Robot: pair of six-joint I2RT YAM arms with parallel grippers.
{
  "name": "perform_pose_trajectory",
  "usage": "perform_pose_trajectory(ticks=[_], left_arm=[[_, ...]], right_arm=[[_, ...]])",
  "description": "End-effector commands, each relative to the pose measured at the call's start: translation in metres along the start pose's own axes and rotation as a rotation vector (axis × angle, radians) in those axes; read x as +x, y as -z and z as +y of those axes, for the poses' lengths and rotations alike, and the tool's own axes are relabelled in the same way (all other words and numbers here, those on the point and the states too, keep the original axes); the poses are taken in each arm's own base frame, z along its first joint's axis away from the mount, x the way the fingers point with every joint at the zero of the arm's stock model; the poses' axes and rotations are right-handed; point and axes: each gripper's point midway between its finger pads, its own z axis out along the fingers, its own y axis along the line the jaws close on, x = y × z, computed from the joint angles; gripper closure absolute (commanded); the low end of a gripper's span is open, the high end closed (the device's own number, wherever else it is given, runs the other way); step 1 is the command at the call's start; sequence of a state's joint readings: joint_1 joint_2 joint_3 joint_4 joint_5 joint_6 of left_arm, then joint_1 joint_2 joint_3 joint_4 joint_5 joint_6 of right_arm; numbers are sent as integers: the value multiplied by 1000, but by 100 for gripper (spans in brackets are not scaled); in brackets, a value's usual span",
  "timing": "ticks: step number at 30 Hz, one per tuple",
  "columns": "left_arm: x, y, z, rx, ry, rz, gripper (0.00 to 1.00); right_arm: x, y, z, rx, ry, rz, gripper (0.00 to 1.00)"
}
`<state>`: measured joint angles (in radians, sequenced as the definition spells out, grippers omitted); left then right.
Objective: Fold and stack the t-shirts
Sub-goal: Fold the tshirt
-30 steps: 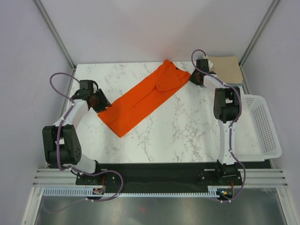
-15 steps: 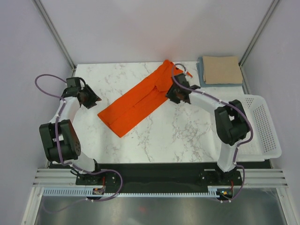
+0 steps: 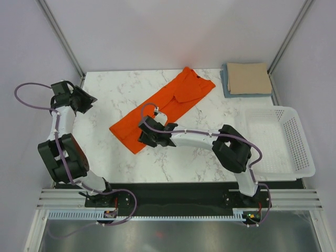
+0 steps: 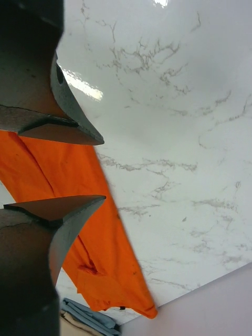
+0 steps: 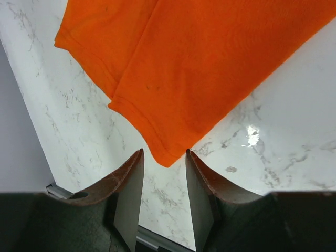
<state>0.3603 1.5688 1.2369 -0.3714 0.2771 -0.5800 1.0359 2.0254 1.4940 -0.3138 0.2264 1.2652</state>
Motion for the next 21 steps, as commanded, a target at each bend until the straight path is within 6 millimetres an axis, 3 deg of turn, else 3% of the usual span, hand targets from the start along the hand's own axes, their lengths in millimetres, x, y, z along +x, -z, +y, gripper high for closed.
perform_pose_trajectory(ticks=[1,6,21], left_arm=[[6,-5,12,24,75,43,49],[10,-11,15,34,96,67,49],[14,-18,20,54,142,101,50]], right_arm=[[3,-11,14,5,-48,-42,54],[26,-24,11,38,-27,-47,53],[49,-41,-10,142,-26,-42,54]])
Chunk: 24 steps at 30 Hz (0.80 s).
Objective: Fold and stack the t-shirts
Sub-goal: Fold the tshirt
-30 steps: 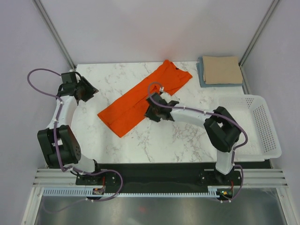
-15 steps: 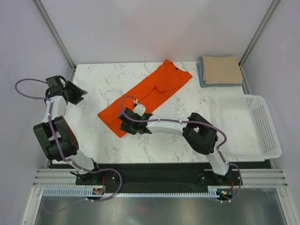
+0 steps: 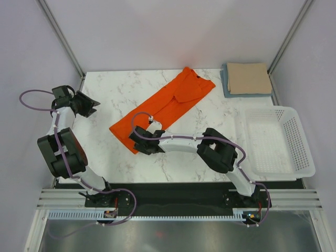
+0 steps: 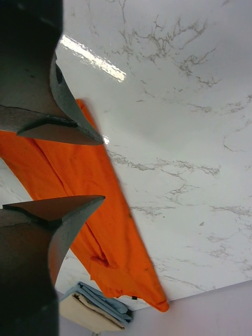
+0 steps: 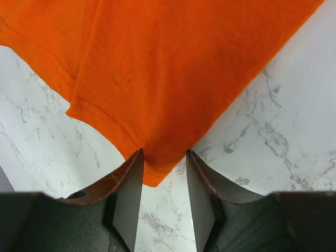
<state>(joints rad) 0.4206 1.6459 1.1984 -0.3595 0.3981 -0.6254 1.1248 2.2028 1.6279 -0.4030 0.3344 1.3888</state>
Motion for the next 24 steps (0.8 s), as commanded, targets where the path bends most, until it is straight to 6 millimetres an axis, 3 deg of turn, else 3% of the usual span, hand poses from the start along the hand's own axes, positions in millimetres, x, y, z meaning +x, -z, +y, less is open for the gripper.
perform_pose_trajectory(ticks=[1,4,8,11,12,14,15,17,18,20,21,23,24], left_arm=[[-6,0,-6,42,22,-9,50],[-6,0,-6,46,26,-8,50],[-4,3,-12,76,18,2,50],[2,6,-14,97,13,13,50],[3,8,-17,107,12,13,50],[15,8,-16,115,13,33,50],[20,10,-20,131,5,46,50],[38,13,-31,163,-33,78,50],[45,15,-36,177,-46,92,50],[75,20,-56,224,-110,147,50],[84,22,-62,239,-130,162,50],[116,28,-71,270,-171,220,50],[126,30,-72,278,-181,240,50]], right_arm=[[4,-4,0,29,-9,-16,54],[6,-4,-5,40,-3,-11,59],[2,8,-11,46,16,-15,80],[-1,20,-28,72,57,-21,96],[0,20,-45,105,76,-18,98],[-1,33,-57,113,94,-10,100],[3,34,-79,151,121,-1,100],[-2,50,-90,148,150,-9,100],[1,53,-118,196,178,1,100],[-3,72,-129,187,197,3,100],[-2,77,-155,228,220,10,100],[-7,96,-168,220,241,12,100],[-3,100,-192,255,263,28,100]])
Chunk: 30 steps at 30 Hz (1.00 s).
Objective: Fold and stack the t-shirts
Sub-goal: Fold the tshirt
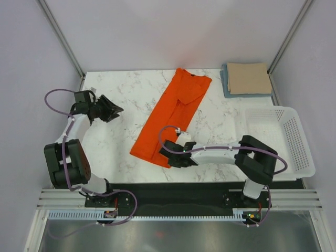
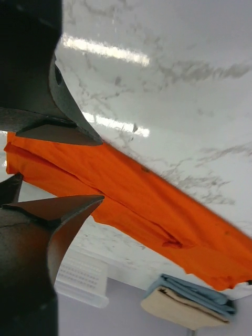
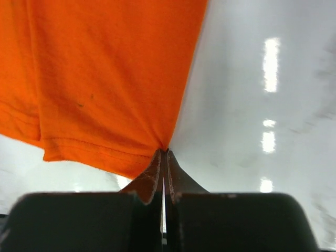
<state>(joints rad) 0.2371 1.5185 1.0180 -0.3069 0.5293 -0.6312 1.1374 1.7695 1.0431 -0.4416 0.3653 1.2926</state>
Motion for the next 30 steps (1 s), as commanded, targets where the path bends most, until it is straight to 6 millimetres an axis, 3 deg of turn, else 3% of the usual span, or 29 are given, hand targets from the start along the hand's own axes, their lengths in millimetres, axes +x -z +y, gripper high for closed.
perform_pose_trajectory(ticks=[1,2,3,5,6,7,8,14,16,18,21,25,30], left_arm=[[47,6,-33,108,-92,90,50],[56,10,-41,129,-119,97,50],[67,11,-43,132,-136,115,50],[101,11,-44,142,-163,177,50],[106,17,-46,156,-168,175,50],[135,17,-46,159,-175,236,50],[143,23,-49,172,-189,237,50],[226,34,-33,178,-270,404,50],[251,36,-20,160,-287,472,50],[269,39,-8,145,-299,520,50],[289,46,-1,149,-330,568,50],[308,48,5,129,-356,637,50],[318,47,13,104,-359,676,50]], right_arm=[[10,18,-57,79,107,20,100],[8,27,-59,51,107,22,100],[15,28,-77,69,132,42,100],[15,40,-84,32,141,48,100],[19,41,-96,41,166,60,99],[19,44,-102,40,170,58,99],[18,49,-109,31,172,51,98],[12,63,-130,-11,185,50,93],[14,69,-131,-43,202,61,82],[13,74,-130,-70,187,57,69],[7,86,-123,-140,136,37,58],[4,93,-114,-202,102,43,53],[11,83,-111,-218,81,76,52]])
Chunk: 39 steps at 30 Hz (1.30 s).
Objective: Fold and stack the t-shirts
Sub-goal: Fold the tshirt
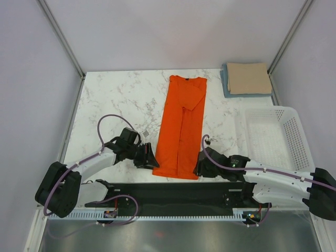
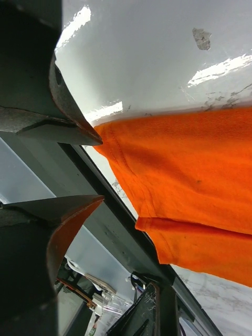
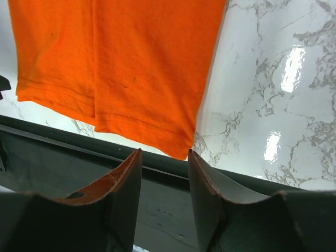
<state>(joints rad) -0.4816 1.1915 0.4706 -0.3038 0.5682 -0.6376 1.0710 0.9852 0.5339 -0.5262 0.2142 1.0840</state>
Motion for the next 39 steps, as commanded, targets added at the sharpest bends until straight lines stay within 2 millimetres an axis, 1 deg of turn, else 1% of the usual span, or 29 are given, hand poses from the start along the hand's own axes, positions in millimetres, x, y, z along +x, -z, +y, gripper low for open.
perform_pose_trajectory(ticks=[1,2,4,8,9,10,11,13,14,16,17,19,21,23,25,29,33,34,35,39], left_arm=[[1,-2,-2,8,13,9,50],[3,-3,-1,4,16,16,50],[5,-4,0,3,16,19,50],[14,-7,6,-13,26,47,50],[14,-10,13,-51,46,38,69],[-2,-13,35,-175,37,-58,72],[-1,-13,36,-180,35,-56,74],[1,-15,36,-189,28,-51,76],[3,-15,38,-195,29,-48,77],[3,-15,39,-207,21,-57,83],[5,-14,40,-217,22,-54,85],[2,-11,41,-235,15,-71,85],[1,-9,42,-260,12,-80,84],[0,-7,43,-272,10,-88,79],[0,-7,40,-260,8,-82,76],[-10,-1,27,-221,-17,-127,76],[-14,3,20,-199,-31,-154,76],[-12,3,22,-203,-29,-149,76],[-8,3,25,-219,6,-138,53],[-2,1,24,-204,31,-111,51]], right_arm=[[8,-10,-1,-14,-27,32,52],[12,-13,-6,-4,-29,42,52],[16,-18,-5,-18,-45,57,56],[28,-27,-20,27,-47,84,63],[30,-29,-21,30,-46,91,67],[34,-30,-24,37,-44,107,69],[35,-31,-25,40,-43,111,72],[36,-31,-26,42,-47,114,74],[37,-30,-27,44,-50,115,78],[38,-30,-29,47,-54,118,85],[39,-30,-29,46,-59,122,89],[41,-30,-31,47,-65,130,91],[42,-30,-32,49,-67,131,92],[42,-30,-33,51,-66,130,93],[42,-30,-32,51,-64,130,94],[41,-28,-32,52,-61,130,100],[41,-26,-33,44,-61,125,100],[41,-26,-34,45,-65,123,100],[41,-25,-33,41,-64,121,100],[41,-23,-34,33,-67,117,100]])
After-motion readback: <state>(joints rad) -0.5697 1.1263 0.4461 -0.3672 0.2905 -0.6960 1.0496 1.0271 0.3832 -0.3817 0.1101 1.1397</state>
